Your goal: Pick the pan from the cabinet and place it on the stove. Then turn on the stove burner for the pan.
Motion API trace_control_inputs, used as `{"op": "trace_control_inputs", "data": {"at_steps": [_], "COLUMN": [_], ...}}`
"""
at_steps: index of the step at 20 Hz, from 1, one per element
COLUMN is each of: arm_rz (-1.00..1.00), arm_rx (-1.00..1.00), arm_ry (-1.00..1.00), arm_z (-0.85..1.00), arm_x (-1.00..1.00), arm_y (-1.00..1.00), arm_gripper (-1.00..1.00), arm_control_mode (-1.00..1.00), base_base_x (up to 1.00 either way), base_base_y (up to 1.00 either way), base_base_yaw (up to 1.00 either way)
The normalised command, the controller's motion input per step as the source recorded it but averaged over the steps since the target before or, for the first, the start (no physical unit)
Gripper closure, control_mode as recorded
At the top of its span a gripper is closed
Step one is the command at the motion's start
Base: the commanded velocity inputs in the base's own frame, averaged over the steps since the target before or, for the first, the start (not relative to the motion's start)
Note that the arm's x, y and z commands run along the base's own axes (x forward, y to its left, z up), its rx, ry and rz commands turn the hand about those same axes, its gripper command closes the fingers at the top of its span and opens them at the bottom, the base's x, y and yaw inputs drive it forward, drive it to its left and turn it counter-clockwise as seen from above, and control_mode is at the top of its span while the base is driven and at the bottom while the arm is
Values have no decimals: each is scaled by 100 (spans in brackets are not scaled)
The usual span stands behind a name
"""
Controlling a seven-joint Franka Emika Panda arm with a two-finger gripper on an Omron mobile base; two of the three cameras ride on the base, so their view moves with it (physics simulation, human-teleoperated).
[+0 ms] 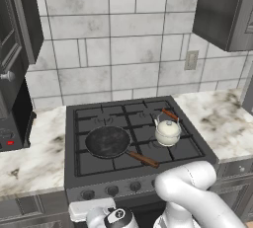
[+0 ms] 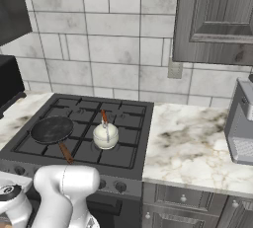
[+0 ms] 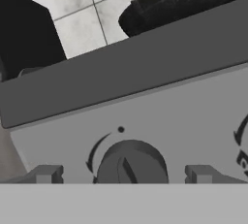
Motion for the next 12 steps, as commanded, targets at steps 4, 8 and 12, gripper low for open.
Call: {"op": "trace_control_inputs", "data": {"at_steps": [4,8,12], "arm_rz": [0,0,0], "arm_rx": [8,10,8], "arm_ry": [0,-1,-1], "arm_z": [-24,-20,-10], "arm_x": [5,6,8], "arm_y": [0,0,0], "arm_gripper": [-100,-100,-100], "arm_control_mode": [-100,-100,-100], "base_base_x": [0,0,0], "base_base_y": [0,0,0], "base_base_yaw": [0,0,0]}}
